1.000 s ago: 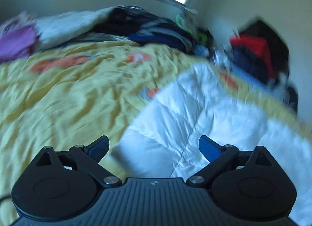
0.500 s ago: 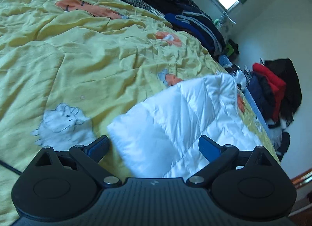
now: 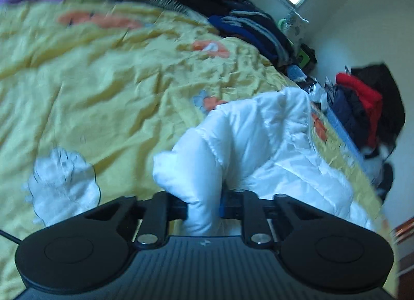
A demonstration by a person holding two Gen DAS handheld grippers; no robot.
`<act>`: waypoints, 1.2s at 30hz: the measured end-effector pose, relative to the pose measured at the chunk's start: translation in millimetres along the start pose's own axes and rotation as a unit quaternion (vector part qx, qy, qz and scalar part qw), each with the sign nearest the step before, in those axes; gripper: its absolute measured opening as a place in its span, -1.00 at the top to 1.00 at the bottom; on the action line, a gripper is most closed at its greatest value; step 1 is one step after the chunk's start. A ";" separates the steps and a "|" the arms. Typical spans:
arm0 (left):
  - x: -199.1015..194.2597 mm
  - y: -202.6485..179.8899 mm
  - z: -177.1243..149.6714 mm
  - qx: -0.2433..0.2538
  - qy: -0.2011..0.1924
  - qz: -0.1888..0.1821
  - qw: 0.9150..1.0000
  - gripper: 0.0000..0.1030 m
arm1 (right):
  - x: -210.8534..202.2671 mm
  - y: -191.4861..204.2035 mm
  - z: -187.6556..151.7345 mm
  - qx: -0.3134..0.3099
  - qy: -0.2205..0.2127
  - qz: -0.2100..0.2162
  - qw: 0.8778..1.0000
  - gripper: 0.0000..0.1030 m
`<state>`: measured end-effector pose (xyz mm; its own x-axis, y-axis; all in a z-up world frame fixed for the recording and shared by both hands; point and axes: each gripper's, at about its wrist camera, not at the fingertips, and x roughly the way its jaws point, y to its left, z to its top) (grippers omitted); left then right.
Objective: Fold small clothes
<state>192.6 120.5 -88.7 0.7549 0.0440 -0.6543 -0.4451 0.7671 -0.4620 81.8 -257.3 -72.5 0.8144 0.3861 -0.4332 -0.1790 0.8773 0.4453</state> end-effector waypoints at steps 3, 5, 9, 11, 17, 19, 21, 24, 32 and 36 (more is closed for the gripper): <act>-16.0 -19.7 -1.7 0.041 -0.035 0.008 0.999 0.76 | 2.4 -7.9 9.9 0.032 -0.009 0.023 0.999 -0.98; -26.7 -31.3 -2.5 0.061 -0.057 0.005 0.997 0.76 | 7.1 -15.6 21.8 0.071 -0.018 0.055 0.996 -0.98; -51.0 -59.3 -3.1 0.110 -0.091 -0.026 0.989 0.76 | 31.3 -42.5 45.1 0.193 -0.007 0.128 0.973 -0.98; -65.8 -77.7 -7.2 0.141 -0.111 -0.050 0.982 0.77 | 53.5 -66.9 44.1 0.290 0.016 0.159 0.944 -0.98; -111.1 -145.0 -41.6 0.260 -0.151 -0.150 0.942 0.77 | 89.9 -119.7 -2.4 0.480 0.008 0.233 0.846 -0.99; -121.1 -170.7 -66.5 0.330 -0.154 -0.190 0.912 0.77 | 89.5 -122.9 -8.1 0.492 -0.004 0.246 0.835 -0.98; -125.8 -195.4 -100.3 0.411 -0.147 -0.222 0.872 0.77 | 90.4 -123.4 -10.7 0.499 -0.009 0.253 0.829 -0.99; -117.3 -219.6 -148.9 0.504 -0.094 -0.268 0.815 0.77 | 92.4 -128.7 -17.8 0.530 -0.018 0.271 0.804 -1.00; -100.7 -225.1 -177.2 0.549 -0.077 -0.267 0.789 0.77 | 78.5 -149.0 -50.0 0.642 -0.092 0.360 0.671 -0.99; -103.9 -221.2 -199.5 0.612 -0.106 -0.272 0.735 0.77 | 52.6 -139.5 23.8 0.490 -0.053 0.300 0.817 -0.99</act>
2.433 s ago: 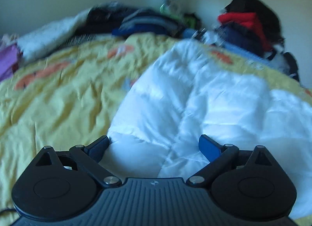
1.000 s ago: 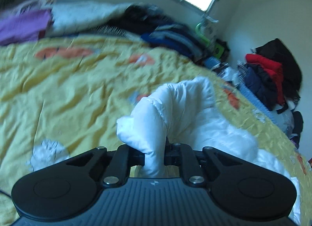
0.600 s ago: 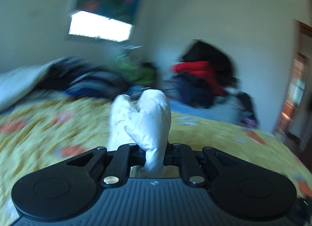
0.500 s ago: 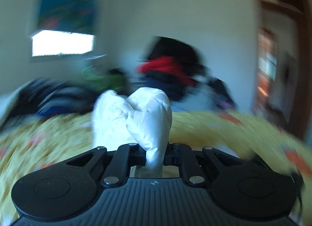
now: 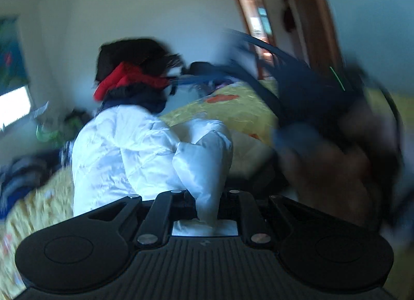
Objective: Fold small clothes
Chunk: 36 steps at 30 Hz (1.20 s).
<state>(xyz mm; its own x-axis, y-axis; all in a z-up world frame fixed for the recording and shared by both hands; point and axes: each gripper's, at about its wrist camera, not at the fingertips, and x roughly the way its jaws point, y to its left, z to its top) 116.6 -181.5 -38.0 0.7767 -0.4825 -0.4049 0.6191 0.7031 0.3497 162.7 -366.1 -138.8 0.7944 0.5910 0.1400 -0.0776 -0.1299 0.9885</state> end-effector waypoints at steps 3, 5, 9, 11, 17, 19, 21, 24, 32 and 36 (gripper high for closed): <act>2.5 -14.5 -4.1 0.041 -0.005 -0.009 0.999 0.77 | 29.2 54.4 5.3 -0.156 0.072 -0.123 0.977 -0.95; 5.7 -19.9 -5.2 0.053 -0.009 -0.008 0.999 0.77 | 46.8 79.8 3.7 -0.237 0.107 -0.179 0.949 -0.74; 6.6 -21.5 -5.5 0.040 -0.013 -0.010 0.999 0.77 | 61.1 99.3 12.2 -0.308 0.134 -0.243 0.910 0.47; 1.4 -22.2 -2.8 0.036 -0.023 -0.015 0.999 0.77 | 59.6 103.8 14.7 -0.323 0.140 -0.244 0.903 0.52; 1.0 -26.5 2.8 -0.003 -0.019 -0.080 0.997 0.77 | 20.4 108.3 29.6 -0.345 0.115 -0.254 0.896 0.58; 20.1 -28.7 -2.9 -0.038 0.025 -0.112 0.993 0.77 | 0.5 84.5 40.7 -0.323 0.097 -0.282 0.898 0.61; 28.7 -27.8 -8.5 -0.067 0.054 -0.130 0.988 0.77 | -14.8 58.4 50.3 -0.304 0.079 -0.303 0.900 0.65; 3.0 -19.9 -7.1 -0.061 0.027 -0.177 0.982 0.77 | -29.1 38.9 55.7 -0.285 0.057 -0.292 0.911 0.68; -18.3 58.1 39.5 -0.119 -0.057 -0.138 0.982 0.72 | -39.2 18.8 63.9 -0.226 0.037 -0.262 0.938 0.42; 63.4 77.6 20.5 -0.171 0.055 -0.069 0.981 0.71 | -38.1 15.9 63.0 -0.211 0.029 -0.254 0.943 0.32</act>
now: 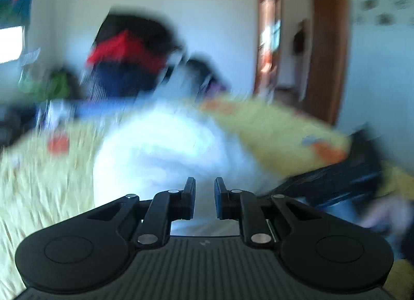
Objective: Fold small clothes
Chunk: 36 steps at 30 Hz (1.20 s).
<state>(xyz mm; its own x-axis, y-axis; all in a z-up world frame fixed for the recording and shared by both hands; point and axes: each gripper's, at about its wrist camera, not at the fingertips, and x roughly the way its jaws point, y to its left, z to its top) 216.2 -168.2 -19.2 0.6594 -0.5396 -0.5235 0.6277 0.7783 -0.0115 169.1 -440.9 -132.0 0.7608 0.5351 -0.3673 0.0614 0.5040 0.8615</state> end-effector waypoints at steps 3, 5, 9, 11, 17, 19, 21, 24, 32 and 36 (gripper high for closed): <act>27.7 -22.1 -24.3 0.080 0.004 0.034 0.996 0.73 | -0.5 -2.7 6.5 0.028 0.001 0.006 1.000 0.13; 38.6 -29.4 -26.9 0.084 0.010 0.024 0.996 0.73 | -15.0 5.2 17.0 0.041 -0.023 -0.028 0.998 -0.03; 43.1 -40.3 -30.3 0.075 0.016 0.006 0.997 0.73 | -56.4 65.1 35.0 -0.068 -0.169 -0.095 0.979 -0.21; 39.9 -42.7 -30.6 0.077 0.017 0.004 0.997 0.73 | -52.0 107.5 38.1 -0.152 -0.161 -0.067 0.973 -0.31; 35.0 -45.3 -34.8 0.088 0.020 0.004 0.996 0.73 | 60.8 176.9 48.8 -0.300 -0.003 -0.047 0.953 -0.88; 36.1 -44.8 -36.5 0.087 0.019 0.005 0.996 0.73 | 97.4 171.6 59.8 -0.316 0.011 -0.099 0.944 -0.87; 37.3 -44.2 -37.2 0.084 0.017 0.001 0.996 0.73 | 122.0 147.8 71.7 -0.289 0.011 -0.144 0.946 -0.83; 41.2 -43.9 -38.7 0.079 0.013 -0.005 0.997 0.74 | 138.4 106.3 75.4 -0.241 0.010 -0.145 0.960 -0.85; 50.1 -40.2 -42.5 0.054 0.010 -0.029 0.998 0.74 | 148.4 70.2 58.1 -0.259 -0.005 -0.146 0.955 -0.90; 52.9 -37.9 -46.0 0.046 0.008 -0.035 0.998 0.75 | 148.1 68.1 56.4 -0.264 -0.006 -0.144 0.954 -0.92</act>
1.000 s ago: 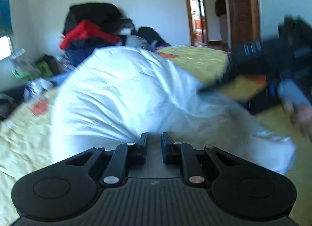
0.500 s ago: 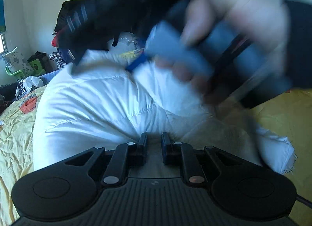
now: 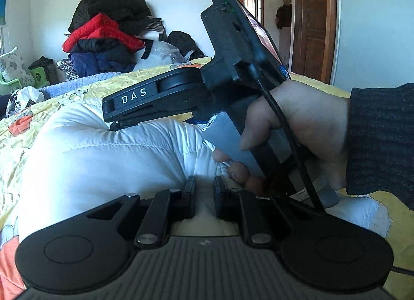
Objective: Fold small clothes
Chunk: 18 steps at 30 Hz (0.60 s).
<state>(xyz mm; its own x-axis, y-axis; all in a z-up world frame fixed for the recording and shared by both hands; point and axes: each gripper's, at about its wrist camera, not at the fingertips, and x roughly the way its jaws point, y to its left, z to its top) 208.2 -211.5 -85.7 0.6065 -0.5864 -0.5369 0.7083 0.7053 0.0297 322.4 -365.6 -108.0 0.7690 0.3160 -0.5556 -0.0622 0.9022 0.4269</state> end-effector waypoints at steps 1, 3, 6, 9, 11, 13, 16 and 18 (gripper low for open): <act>1.7 1.6 0.1 0.000 -0.001 -0.001 1.000 0.75 | 0.0 -0.5 -0.7 0.000 -0.002 0.001 1.000 -0.92; 5.6 4.3 -1.5 0.000 -0.002 -0.003 1.000 0.75 | 0.4 -1.9 -2.4 0.001 -0.005 0.003 1.000 -0.92; 9.7 7.7 -5.2 0.000 -0.005 -0.005 1.000 0.76 | 1.1 -1.4 -4.0 -0.003 -0.008 0.001 1.000 -0.92; 10.9 4.8 -6.2 0.004 -0.010 -0.001 1.000 0.76 | 1.5 -0.8 -4.6 -0.004 -0.009 0.000 1.000 -0.92; 11.5 4.5 -6.9 0.003 -0.010 0.001 1.000 0.76 | 1.1 -1.1 -5.6 -0.004 -0.012 0.001 1.000 -0.92; 10.0 4.2 -5.2 0.003 -0.009 0.002 1.000 0.76 | 0.4 -0.7 -6.3 -0.004 -0.013 0.000 1.000 -0.92; 10.6 2.6 -5.3 0.005 -0.007 0.004 1.000 0.76 | 0.0 -0.2 -6.5 -0.005 -0.013 -0.002 1.000 -0.92; 10.9 2.1 -5.1 0.004 -0.006 0.005 1.000 0.76 | -0.5 0.0 -6.8 -0.006 -0.014 -0.003 1.000 -0.92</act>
<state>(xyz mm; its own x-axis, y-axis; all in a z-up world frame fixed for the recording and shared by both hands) 214.5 -214.3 -95.7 0.6172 -0.5846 -0.5266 0.7053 0.7077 0.0410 317.6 -363.7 -112.6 0.7867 0.3029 -0.5379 -0.0653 0.9073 0.4155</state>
